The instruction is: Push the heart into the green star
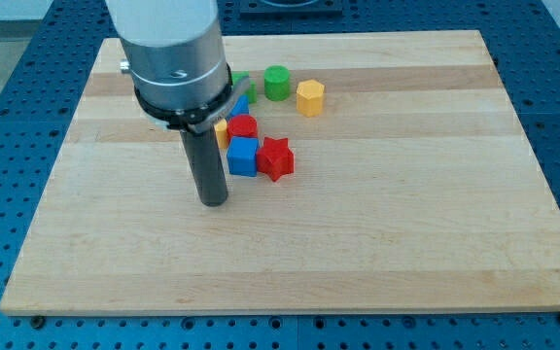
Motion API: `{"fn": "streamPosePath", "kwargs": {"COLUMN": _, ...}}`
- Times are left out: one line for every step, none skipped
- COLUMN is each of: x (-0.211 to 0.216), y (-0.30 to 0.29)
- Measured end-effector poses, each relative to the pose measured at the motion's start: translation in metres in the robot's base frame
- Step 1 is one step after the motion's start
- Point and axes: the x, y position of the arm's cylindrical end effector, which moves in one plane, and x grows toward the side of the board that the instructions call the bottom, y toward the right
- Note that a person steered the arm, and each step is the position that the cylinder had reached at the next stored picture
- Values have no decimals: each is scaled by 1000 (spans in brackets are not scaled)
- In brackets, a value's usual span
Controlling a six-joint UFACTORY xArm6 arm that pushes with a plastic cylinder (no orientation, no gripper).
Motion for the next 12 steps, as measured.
{"fn": "streamPosePath", "kwargs": {"x": -19, "y": -7}}
{"fn": "streamPosePath", "kwargs": {"x": -40, "y": -9}}
{"fn": "streamPosePath", "kwargs": {"x": -55, "y": -9}}
{"fn": "streamPosePath", "kwargs": {"x": -71, "y": -12}}
{"fn": "streamPosePath", "kwargs": {"x": -85, "y": -13}}
{"fn": "streamPosePath", "kwargs": {"x": -104, "y": -13}}
{"fn": "streamPosePath", "kwargs": {"x": -124, "y": -13}}
{"fn": "streamPosePath", "kwargs": {"x": -142, "y": -13}}
{"fn": "streamPosePath", "kwargs": {"x": -161, "y": -13}}
{"fn": "streamPosePath", "kwargs": {"x": -165, "y": -13}}
{"fn": "streamPosePath", "kwargs": {"x": -165, "y": -13}}
{"fn": "streamPosePath", "kwargs": {"x": -165, "y": -10}}
